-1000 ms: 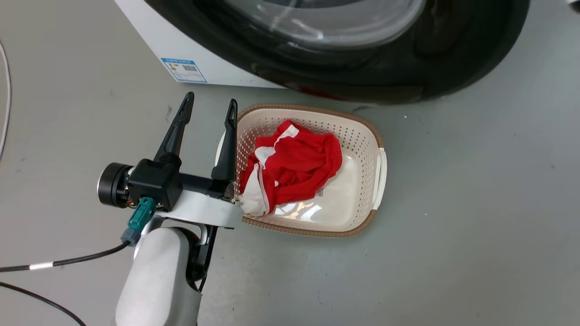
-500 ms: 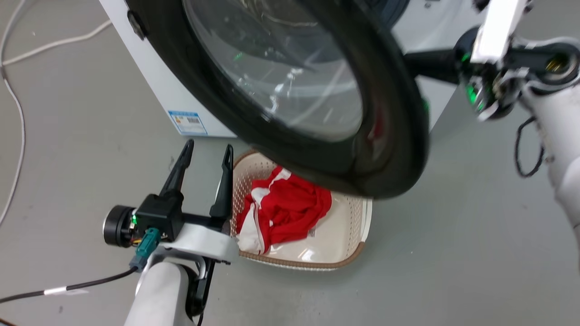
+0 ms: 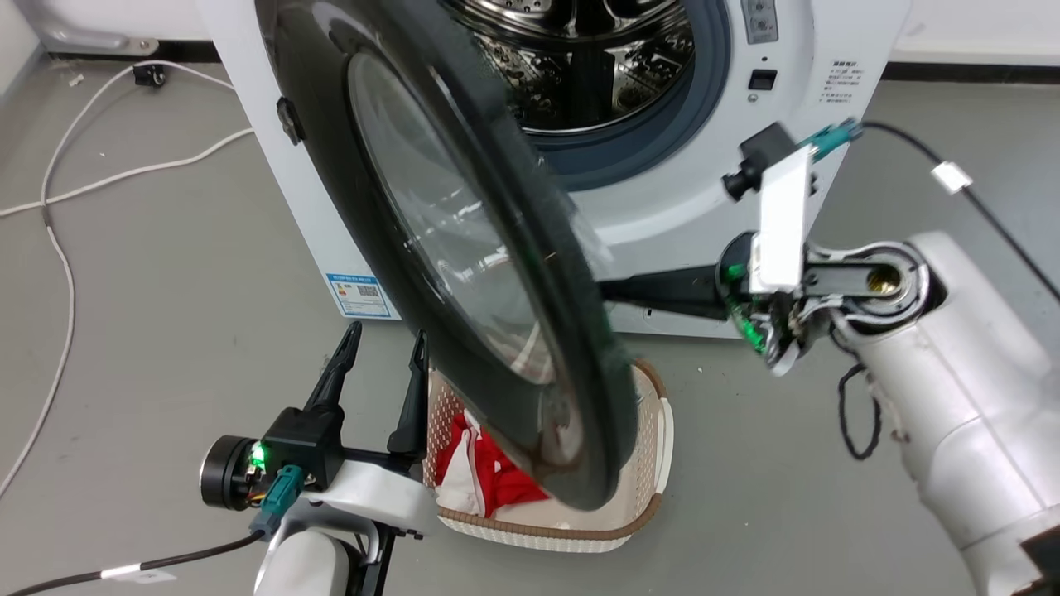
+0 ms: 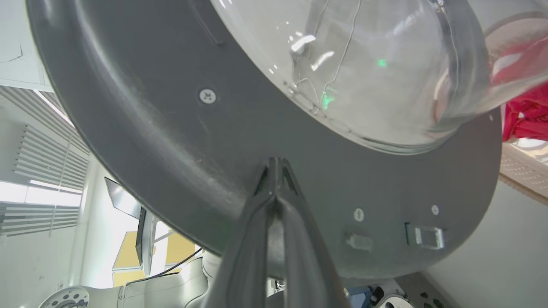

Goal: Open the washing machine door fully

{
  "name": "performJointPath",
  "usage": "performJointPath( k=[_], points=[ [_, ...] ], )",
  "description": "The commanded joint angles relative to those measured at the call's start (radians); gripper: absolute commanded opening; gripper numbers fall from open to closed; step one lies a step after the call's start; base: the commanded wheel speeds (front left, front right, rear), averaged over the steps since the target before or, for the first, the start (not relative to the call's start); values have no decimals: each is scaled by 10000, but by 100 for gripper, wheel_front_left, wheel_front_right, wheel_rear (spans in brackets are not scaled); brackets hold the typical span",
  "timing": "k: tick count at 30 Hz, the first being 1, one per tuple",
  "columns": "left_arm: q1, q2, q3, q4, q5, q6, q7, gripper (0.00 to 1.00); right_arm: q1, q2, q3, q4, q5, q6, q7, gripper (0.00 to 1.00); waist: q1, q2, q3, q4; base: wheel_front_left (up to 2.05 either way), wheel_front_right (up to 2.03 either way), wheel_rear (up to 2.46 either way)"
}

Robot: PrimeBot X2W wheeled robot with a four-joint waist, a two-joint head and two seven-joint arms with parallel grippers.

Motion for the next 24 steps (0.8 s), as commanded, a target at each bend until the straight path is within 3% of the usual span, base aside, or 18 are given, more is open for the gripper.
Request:
performJointPath(
  k=[1,14,24],
  points=[
    [94,-8,-22,18,-35,55,-23,100,296,186,119,-234,52,-3,-47,0,2,-1,-76,21,0,0,0],
    [185,-8,-114,54,-109,106,-23,100,1328,708,532,-1213,94,-2,-878,0,2,-1,-173,61,0,0,0],
    [247,-6,103,-5,-195,205,-23,100,2571,268,-771,-2327,-618,-2,-4475,0,2,-1,-140,-183,0,0,0]
  ],
)
